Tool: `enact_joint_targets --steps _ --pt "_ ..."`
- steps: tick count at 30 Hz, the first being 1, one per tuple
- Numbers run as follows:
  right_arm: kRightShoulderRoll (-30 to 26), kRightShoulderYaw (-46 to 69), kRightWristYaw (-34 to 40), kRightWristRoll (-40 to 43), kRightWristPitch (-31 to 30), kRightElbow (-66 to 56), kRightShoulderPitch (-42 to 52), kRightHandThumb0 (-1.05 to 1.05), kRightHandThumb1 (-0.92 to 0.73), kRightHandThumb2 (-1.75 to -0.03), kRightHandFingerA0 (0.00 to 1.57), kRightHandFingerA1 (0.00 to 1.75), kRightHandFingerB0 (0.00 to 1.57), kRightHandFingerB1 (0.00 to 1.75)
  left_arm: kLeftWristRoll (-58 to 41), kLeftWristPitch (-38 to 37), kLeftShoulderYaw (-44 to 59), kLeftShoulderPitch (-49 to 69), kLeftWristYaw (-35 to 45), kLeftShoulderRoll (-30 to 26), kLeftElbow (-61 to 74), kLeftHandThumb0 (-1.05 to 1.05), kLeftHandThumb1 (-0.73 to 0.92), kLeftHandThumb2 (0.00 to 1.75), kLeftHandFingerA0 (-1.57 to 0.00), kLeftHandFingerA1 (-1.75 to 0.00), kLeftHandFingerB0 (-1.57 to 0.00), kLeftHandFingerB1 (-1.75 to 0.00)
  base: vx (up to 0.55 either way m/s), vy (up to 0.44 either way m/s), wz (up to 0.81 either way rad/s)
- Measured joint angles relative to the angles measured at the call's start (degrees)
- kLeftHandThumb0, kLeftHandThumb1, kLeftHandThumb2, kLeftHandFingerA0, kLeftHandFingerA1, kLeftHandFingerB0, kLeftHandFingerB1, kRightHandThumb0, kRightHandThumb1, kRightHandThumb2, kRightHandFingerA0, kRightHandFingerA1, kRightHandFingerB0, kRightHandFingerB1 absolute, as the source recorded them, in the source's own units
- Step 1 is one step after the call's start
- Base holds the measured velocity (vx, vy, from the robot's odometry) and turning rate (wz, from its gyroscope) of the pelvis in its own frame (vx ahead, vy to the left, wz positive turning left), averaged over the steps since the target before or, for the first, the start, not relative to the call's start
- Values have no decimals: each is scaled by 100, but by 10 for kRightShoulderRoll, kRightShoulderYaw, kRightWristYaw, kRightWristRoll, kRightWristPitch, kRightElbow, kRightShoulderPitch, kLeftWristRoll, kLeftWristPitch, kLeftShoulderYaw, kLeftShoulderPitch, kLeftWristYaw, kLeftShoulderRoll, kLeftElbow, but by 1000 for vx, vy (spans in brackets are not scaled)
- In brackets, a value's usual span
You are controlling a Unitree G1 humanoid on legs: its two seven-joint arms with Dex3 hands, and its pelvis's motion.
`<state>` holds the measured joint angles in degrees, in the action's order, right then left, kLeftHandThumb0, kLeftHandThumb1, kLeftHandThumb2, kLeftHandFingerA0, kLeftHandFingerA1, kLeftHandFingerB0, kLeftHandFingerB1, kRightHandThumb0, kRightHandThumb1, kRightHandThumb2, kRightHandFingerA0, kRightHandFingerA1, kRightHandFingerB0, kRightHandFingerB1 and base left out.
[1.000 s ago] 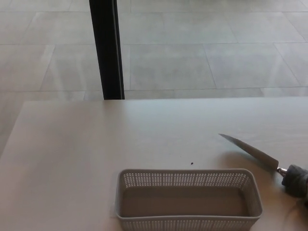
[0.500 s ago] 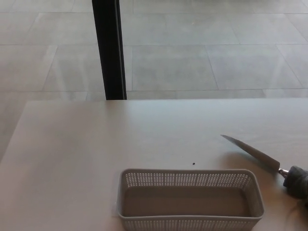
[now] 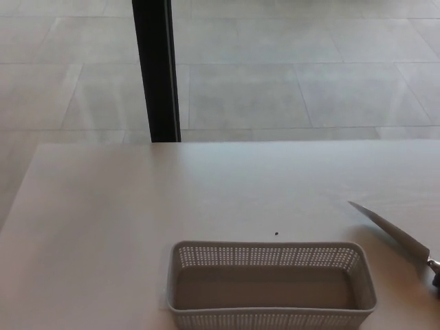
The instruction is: A garden tool is kept on the righthand side and a container is kept on the lefthand side on a desk infront of the robot. the robot uses its right hand to pick up the garden tool and makes a scooping motion inside the container
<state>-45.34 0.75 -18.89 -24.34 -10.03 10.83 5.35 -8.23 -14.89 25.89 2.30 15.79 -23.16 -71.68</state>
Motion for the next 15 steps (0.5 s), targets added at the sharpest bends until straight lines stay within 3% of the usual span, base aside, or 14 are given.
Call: enact_joint_targets --steps 1,5,6,8,9,10,11,12,13,14,15 --pt "-8 15 -9 8 5 -9 19 -101 -57 -93 0 27 0 0 0 0 0 0 0 0 0 -100 -3 119 -92 -135 -76 -127 0 0 0" --pt "-30 76 -40 41 27 -44 91 -102 -59 -92 0 24 0 0 0 0 -1 2 0 0 0 -105 2 119 -84 -130 -70 -124 0 0 0" --pt "-31 91 -47 50 32 -53 107 -104 -61 -91 0 23 0 0 0 0 -1 3 0 0 0 -105 -10 114 -78 -136 -66 -126 0 0 0" --pt "-31 124 -58 66 41 -72 135 -105 -62 -91 0 24 0 2 0 0 -2 3 0 -1 0 -105 -6 116 -80 -137 -69 -127 0 0 0" --pt "-31 139 -62 74 45 -80 147 -105 -61 -92 0 31 0 7 0 0 -3 3 0 -1 0 -99 -5 112 -84 -136 -78 -122 0 0 0" --pt "-31 154 -67 81 47 -91 159 -105 -61 -92 0 32 0 5 0 0 -5 3 0 -1 -1 -105 -15 112 -73 -136 -69 -120 0 0 0" --pt "-31 165 -71 86 48 -100 169 -105 -61 -92 0 31 0 5 0 0 -6 3 0 -2 -1 -98 -6 115 -86 -138 -77 -125 0 0 0" --pt "-31 177 -75 92 50 -111 180 -105 -61 -92 0 31 0 5 0 0 -7 3 0 -2 -1 -98 -6 115 -86 -138 -77 -125 0 0 0" --pt "-31 184 -78 95 51 -117 188 -105 -61 -92 0 30 0 4 0 0 -7 5 0 -2 -1 -105 -2 110 -95 -126 -84 -123 0 0 0" --pt "-31 193 -81 99 52 -123 196 -105 -60 -94 0 32 0 8 0 0 -7 7 0 -2 0 -97 -7 119 -94 -136 -78 -128 0 0 0" --pt "-30 202 -84 103 53 -129 203 -105 -61 -92 0 35 0 10 0 0 -6 9 0 -3 1 -105 0 127 -89 -134 -71 -129 0 0 0"
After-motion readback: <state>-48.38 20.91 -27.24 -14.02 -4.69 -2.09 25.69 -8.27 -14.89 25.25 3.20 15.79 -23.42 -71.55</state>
